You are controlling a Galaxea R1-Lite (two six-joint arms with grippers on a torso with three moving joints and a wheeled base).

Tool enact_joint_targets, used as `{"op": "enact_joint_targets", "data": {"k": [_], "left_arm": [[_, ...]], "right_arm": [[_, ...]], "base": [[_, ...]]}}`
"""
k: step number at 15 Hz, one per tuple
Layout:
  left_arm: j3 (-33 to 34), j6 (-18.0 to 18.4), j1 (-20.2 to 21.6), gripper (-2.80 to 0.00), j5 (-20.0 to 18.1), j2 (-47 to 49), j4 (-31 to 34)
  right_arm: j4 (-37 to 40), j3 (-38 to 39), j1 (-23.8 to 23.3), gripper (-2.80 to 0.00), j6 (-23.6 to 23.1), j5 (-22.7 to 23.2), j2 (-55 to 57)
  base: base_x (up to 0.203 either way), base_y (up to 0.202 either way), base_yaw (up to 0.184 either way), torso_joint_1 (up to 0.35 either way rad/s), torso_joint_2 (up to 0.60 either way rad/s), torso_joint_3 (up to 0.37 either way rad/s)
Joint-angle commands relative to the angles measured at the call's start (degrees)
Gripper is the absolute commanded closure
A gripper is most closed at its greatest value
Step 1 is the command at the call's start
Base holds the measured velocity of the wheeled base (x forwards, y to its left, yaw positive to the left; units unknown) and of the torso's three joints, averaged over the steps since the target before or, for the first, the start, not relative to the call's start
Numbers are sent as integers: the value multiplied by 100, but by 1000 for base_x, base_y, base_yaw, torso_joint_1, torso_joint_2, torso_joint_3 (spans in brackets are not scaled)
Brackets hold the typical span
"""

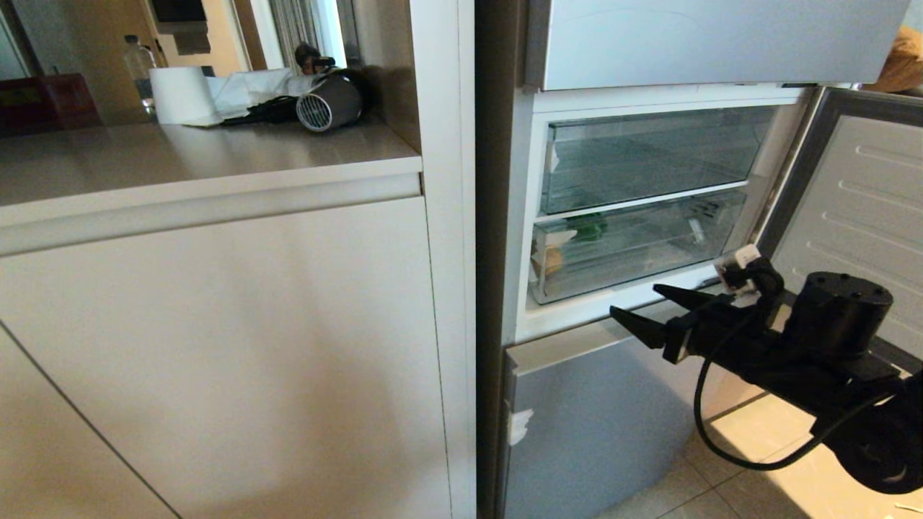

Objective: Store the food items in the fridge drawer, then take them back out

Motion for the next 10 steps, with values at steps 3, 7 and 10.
{"op": "enact_joint_targets", "data": {"k": [3,7,10], "left_arm": [[0,-4,0,0,0,0,-1],[0,-4,0,0,0,0,-1],[0,-4,0,0,0,0,-1]], "right_arm": [[-526,-486,428,-280,20,-1012,760],[-540,-901,526,-280,11,-1103,1055],[-529,-1386,612,-280,-10,-1096,1182]], "base": [[0,0,0,0,0,0],[0,0,0,0,0,0],[0,0,0,0,0,0]]}}
